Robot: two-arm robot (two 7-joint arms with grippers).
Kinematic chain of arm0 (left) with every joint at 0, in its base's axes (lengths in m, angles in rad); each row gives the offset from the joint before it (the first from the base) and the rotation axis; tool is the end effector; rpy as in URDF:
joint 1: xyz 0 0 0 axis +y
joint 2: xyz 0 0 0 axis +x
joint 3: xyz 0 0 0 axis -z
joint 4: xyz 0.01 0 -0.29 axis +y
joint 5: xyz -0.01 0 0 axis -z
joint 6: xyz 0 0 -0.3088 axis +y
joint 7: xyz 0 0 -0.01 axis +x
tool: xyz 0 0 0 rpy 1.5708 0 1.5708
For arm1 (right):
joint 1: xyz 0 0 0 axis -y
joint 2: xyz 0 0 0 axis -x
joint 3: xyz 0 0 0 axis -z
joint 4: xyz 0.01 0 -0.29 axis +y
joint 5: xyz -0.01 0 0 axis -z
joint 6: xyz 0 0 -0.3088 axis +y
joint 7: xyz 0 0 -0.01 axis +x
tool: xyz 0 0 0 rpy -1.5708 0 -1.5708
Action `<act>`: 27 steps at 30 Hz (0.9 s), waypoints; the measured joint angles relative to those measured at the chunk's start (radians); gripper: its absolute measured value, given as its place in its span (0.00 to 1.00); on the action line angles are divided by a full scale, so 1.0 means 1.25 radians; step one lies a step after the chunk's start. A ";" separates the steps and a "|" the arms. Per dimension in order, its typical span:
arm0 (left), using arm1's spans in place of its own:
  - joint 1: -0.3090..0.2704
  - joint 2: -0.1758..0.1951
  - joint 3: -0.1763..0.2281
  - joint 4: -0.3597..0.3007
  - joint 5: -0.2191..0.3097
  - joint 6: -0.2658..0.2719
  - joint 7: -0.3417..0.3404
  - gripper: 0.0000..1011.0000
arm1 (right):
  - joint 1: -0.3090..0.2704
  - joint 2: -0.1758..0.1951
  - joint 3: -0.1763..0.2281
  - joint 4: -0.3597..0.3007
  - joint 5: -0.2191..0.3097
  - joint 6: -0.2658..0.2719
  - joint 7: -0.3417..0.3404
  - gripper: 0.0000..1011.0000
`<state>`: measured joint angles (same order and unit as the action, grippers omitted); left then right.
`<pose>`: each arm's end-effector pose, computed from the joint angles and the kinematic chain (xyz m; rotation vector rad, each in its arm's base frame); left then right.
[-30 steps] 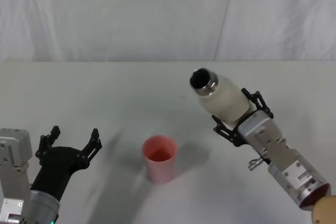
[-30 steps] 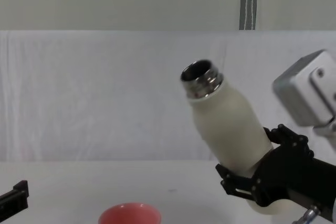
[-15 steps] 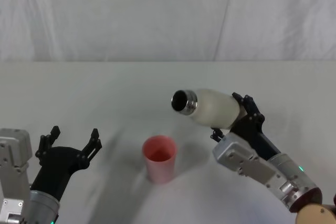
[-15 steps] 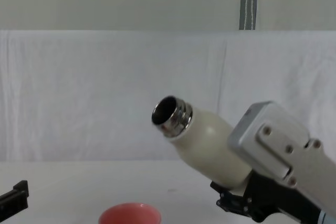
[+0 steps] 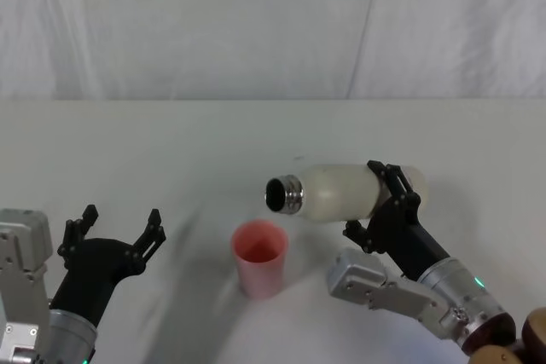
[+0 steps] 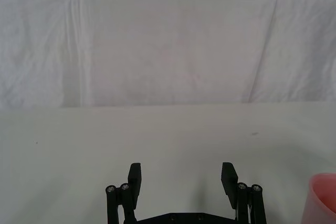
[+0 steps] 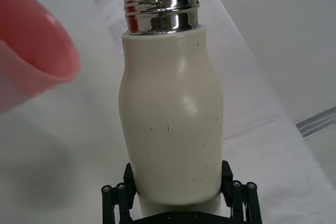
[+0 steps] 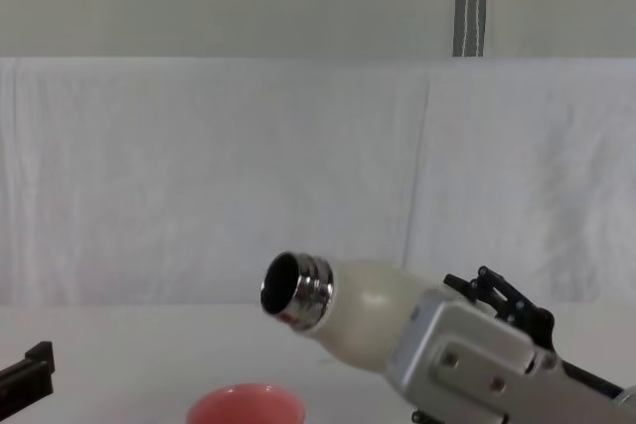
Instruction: Grasp the thermos with one hand and pour water into the cup lid.
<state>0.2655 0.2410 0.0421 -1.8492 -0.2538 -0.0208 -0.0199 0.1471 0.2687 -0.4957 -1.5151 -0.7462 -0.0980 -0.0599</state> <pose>0.2530 0.0376 -0.2852 -0.0380 0.0140 1.4460 0.3358 0.0667 -0.3012 -0.5108 -0.9731 -0.9803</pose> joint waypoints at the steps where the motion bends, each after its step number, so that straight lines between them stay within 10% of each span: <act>1: 0.000 0.000 0.000 0.000 0.000 0.000 0.000 0.99 | 0.001 0.001 -0.002 0.001 -0.005 0.001 -0.003 0.95; 27: 0.000 0.000 0.000 0.000 0.000 0.000 0.000 0.99 | 0.017 0.020 -0.036 0.019 -0.098 0.015 -0.059 0.95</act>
<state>0.2655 0.2409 0.0421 -1.8492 -0.2538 -0.0208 -0.0199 0.1688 0.2942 -0.5409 -1.4918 -0.8691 -0.0787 -0.1333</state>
